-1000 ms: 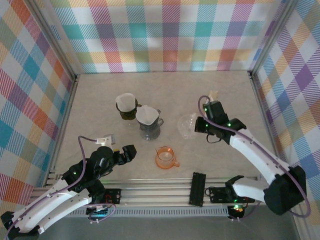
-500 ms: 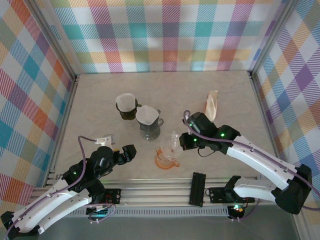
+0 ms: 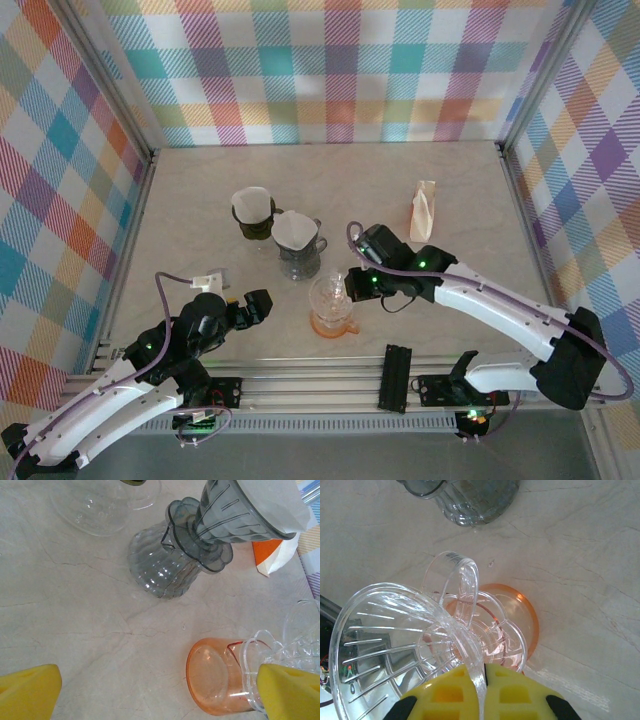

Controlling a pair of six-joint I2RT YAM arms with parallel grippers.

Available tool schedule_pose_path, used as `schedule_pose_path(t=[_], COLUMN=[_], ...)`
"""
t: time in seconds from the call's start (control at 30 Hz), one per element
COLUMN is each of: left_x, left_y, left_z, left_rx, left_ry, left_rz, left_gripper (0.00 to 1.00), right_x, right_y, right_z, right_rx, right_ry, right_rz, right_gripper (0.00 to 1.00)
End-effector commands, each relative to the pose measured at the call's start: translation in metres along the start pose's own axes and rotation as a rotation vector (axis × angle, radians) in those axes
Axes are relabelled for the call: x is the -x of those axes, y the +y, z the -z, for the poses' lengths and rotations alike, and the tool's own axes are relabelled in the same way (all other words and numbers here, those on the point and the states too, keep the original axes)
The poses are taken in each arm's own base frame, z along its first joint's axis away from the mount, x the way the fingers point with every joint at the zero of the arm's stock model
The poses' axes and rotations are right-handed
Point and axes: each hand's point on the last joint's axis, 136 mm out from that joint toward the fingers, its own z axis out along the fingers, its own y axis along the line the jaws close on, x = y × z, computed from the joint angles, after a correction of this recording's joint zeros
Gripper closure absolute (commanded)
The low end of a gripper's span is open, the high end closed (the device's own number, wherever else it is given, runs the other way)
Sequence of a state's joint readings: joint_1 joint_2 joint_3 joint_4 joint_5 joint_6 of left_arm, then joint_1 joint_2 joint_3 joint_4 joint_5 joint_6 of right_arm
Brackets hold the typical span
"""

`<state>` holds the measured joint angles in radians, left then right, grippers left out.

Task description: Place the coffee filter in the dripper

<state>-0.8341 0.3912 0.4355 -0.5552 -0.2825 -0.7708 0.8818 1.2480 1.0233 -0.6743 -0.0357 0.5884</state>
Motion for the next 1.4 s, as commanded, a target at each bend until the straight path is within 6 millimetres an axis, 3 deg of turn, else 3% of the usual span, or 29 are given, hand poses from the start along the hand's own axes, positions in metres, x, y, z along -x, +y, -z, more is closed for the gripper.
schedule_pose_path(t=[0.0,0.23,0.37,0.57,0.7,0.97,1.1,1.37], left_x=[0.003,0.003,0.003,0.002,0.002,0.0,0.001,0.001], left_y=[0.005,0.004,0.004,0.003,0.004,0.005,0.004,0.003], left_z=[0.002,0.001,0.002,0.001,0.001,-0.002,-0.003,-0.005], left_rx=[0.022,0.016,0.016,0.012,0.013,0.022,0.031,0.037], left_ry=[-0.017,-0.016,-0.015,-0.013,-0.012,-0.006,-0.002,0.008], left_rz=[0.01,0.011,0.008,0.012,0.01,0.011,0.006,0.004], left_gripper=[0.0,0.0,0.0,0.0,0.0,0.0,0.0,0.0], right_x=[0.012,0.009,0.008,0.009,0.015,0.041,0.061,0.108], right_y=[0.016,0.01,0.009,0.007,0.002,-0.027,-0.045,-0.114], right_z=[0.006,0.002,0.001,0.004,0.012,0.041,0.051,0.059], right_rx=[0.048,0.016,0.017,0.015,-0.014,-0.183,-0.269,-0.348], right_ry=[-0.035,-0.029,-0.03,-0.05,-0.096,-0.27,-0.348,-0.427], right_rz=[0.003,0.006,0.001,0.0,0.0,0.033,0.06,-0.083], right_gripper=[1.0,0.97,0.75,0.34,0.25,0.22,0.27,0.42])
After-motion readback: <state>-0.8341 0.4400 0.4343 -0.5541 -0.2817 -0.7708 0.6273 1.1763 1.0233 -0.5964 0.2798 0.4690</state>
